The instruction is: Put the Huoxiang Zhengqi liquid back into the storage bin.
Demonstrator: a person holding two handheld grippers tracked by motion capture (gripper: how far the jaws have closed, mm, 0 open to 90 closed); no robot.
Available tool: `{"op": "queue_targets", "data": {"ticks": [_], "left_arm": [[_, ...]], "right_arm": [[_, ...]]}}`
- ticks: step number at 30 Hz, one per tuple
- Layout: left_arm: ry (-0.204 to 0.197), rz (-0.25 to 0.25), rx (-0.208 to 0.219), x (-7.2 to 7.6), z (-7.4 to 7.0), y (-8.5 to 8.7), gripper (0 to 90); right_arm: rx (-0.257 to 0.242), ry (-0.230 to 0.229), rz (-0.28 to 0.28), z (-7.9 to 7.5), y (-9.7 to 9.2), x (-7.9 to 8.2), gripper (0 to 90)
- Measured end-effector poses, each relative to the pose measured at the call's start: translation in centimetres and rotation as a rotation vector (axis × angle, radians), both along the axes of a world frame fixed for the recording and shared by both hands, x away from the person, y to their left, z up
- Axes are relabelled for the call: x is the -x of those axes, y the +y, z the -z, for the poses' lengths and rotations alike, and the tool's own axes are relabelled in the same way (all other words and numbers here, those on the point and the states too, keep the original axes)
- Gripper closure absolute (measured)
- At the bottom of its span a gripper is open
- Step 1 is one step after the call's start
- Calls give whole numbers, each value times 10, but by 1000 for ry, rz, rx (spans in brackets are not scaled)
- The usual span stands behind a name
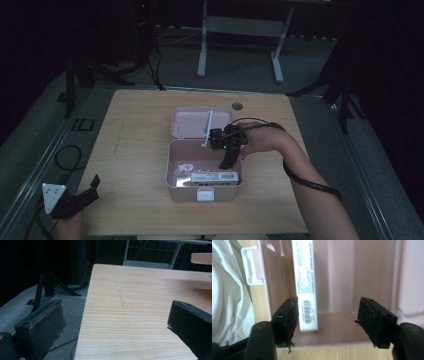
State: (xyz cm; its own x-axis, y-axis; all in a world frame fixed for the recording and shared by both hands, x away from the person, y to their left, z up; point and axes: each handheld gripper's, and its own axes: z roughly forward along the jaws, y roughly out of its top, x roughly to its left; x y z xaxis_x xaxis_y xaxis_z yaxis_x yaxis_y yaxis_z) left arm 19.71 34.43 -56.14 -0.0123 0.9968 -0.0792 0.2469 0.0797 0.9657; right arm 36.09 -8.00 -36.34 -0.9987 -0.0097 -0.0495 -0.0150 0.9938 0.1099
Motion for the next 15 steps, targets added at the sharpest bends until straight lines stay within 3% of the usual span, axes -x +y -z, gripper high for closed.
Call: {"op": "queue_targets", "data": {"ticks": [4,6,10,15], "left_arm": [[0,-1,1,0,0,0,9],[1,0,1,0,0,0,9],[1,-2,2,0,0,0,10],[1,-1,2,0,1,0,9]], "right_arm": [[-33,-17,21,-7,-19,-4,248],[-45,-18,29,-8,-28,-6,165],[-79,0,66,-6,-46,-11,139],[-106,-25,91,3,-69,-16,134]]}}
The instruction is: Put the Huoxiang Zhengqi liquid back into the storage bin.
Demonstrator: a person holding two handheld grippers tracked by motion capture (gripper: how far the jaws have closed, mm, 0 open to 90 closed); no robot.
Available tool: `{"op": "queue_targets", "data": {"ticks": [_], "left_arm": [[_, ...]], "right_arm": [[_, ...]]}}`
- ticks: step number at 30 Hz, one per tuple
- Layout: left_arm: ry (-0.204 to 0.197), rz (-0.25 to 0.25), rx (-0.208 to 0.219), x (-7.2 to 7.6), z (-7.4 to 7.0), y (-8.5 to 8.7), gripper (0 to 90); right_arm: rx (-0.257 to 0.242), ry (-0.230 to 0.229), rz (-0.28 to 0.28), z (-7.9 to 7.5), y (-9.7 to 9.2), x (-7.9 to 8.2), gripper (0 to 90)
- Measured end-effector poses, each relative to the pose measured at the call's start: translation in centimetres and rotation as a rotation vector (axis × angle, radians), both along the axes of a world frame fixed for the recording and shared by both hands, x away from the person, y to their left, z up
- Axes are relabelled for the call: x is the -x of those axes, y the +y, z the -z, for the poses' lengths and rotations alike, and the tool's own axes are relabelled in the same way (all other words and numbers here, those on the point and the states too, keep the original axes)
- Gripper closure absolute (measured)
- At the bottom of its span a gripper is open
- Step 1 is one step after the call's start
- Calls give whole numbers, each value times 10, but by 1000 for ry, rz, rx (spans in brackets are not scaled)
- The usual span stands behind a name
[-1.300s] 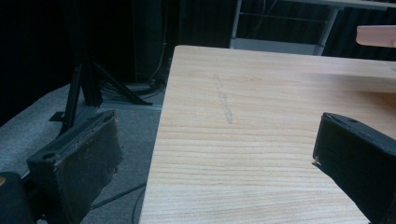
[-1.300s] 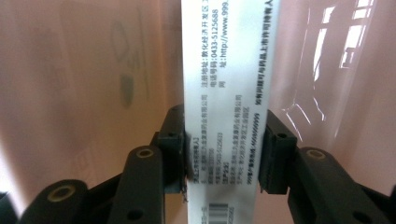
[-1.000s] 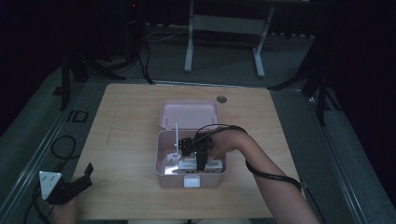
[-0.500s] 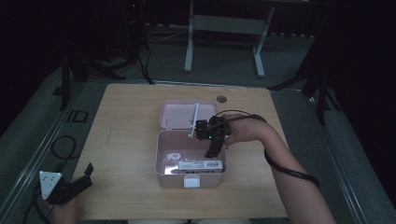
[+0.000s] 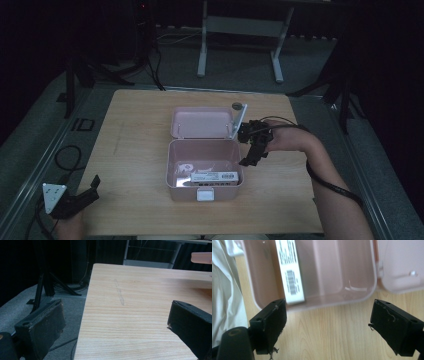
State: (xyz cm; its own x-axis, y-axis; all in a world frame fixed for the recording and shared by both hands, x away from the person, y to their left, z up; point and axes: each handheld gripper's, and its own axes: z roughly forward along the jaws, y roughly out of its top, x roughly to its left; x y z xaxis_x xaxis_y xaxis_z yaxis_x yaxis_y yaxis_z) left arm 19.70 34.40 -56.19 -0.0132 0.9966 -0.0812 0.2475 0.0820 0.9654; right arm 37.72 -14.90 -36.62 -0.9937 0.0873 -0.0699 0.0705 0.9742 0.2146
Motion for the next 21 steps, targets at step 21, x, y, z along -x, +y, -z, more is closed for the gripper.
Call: {"op": "queue_targets", "data": {"ticks": [21], "left_arm": [[7,1,-6,0,0,0,9]], "right_arm": [[-122,-134,186,71,-66,-20,139]]}}
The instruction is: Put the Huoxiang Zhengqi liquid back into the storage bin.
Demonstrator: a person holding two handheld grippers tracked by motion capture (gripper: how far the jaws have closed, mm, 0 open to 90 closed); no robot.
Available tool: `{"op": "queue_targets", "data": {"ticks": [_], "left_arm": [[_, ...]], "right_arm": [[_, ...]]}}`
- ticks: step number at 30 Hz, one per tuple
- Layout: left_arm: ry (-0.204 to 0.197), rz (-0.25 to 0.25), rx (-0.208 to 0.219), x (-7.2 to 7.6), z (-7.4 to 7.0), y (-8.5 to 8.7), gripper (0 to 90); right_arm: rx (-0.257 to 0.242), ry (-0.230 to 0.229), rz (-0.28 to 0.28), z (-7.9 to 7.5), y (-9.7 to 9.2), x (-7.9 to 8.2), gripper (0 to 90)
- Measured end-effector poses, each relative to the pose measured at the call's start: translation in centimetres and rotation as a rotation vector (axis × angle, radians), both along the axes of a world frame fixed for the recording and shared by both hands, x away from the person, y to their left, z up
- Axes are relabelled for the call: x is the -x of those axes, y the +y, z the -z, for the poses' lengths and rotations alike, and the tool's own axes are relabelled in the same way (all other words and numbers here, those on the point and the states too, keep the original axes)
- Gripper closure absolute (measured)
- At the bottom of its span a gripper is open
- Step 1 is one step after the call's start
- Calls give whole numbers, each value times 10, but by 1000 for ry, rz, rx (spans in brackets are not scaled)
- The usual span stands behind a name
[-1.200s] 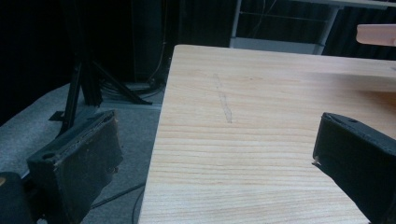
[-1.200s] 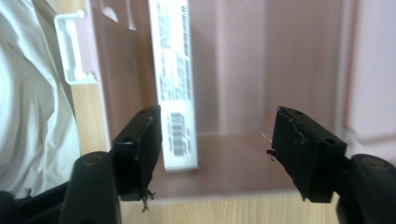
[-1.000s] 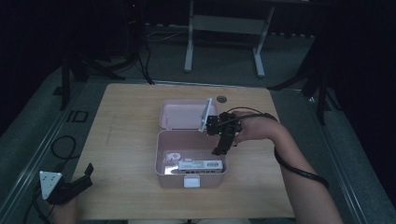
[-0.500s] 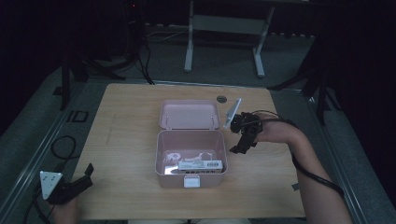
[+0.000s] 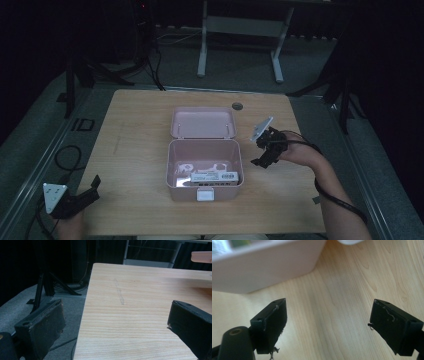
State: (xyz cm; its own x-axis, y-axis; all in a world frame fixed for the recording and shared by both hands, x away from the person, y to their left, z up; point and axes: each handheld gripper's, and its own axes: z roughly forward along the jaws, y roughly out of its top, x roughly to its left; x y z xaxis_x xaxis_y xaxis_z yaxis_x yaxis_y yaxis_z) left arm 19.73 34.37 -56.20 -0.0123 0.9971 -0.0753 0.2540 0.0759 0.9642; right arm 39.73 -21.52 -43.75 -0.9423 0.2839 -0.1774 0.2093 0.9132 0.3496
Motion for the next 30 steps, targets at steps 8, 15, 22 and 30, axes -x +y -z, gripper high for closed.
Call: {"op": "queue_targets", "data": {"ticks": [8,15,22,30], "left_arm": [[-1,1,0,0,0,0,10],[-2,1,0,0,0,0,9],[0,1,-1,0,0,0,9],[0,1,0,0,0,0,9]], "right_arm": [[-102,-82,81,28,-16,0,138],[-194,-140,152,52,-33,5,138],[-284,-201,242,74,-48,16,134],[-368,-294,340,84,-63,25,132]]}}
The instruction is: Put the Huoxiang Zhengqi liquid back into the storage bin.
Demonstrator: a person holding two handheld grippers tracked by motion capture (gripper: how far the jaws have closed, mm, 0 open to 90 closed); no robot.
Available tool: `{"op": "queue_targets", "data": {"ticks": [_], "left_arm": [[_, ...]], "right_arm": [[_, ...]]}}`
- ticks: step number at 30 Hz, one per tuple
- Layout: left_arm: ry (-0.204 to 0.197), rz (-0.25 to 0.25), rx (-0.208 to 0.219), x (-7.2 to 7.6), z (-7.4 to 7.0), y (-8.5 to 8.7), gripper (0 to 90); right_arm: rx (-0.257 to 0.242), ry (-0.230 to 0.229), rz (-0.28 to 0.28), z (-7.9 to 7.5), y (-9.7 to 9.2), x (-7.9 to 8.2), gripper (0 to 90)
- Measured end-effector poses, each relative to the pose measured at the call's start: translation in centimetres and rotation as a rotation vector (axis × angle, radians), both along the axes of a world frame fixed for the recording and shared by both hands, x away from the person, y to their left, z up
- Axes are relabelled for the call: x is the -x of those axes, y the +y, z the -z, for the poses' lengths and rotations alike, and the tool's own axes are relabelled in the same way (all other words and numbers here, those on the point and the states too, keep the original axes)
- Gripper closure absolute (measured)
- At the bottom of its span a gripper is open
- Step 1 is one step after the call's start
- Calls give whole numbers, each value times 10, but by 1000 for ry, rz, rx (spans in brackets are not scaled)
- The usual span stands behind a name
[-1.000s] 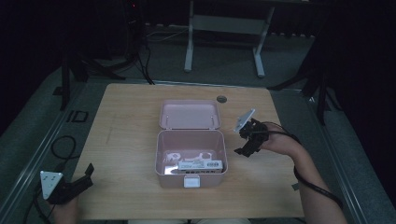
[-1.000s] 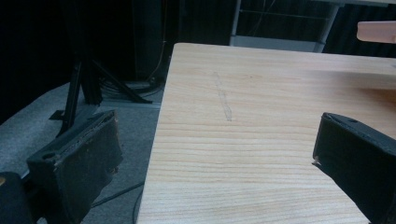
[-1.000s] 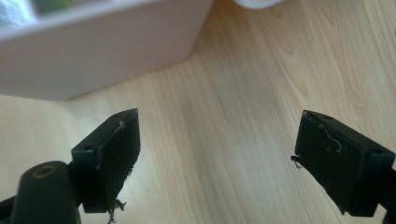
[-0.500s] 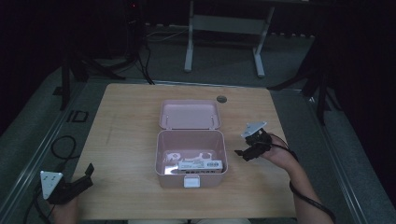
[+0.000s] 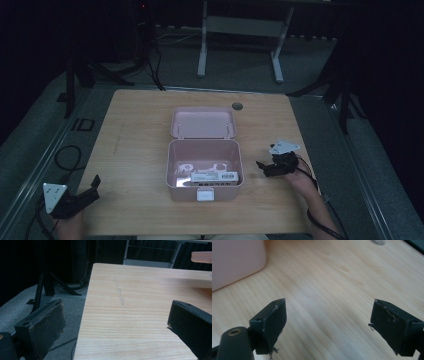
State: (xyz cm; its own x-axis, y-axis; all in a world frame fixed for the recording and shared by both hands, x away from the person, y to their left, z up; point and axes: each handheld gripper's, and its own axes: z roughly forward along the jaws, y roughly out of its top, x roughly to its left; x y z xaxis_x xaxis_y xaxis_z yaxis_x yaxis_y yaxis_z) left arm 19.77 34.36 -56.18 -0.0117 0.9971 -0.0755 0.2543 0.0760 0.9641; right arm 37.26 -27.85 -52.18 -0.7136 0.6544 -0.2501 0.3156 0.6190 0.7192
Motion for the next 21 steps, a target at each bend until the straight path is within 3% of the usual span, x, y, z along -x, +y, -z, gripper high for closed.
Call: {"op": "queue_targets", "data": {"ticks": [7,10,21], "left_arm": [[-1,0,0,0,0,0,10],[2,0,-2,0,0,0,9],[2,0,-1,0,0,0,9]], "right_arm": [[-76,-64,66,2,-11,11,130],[-89,-81,108,4,-15,15,130],[-216,-142,277,11,-43,30,133]]}}
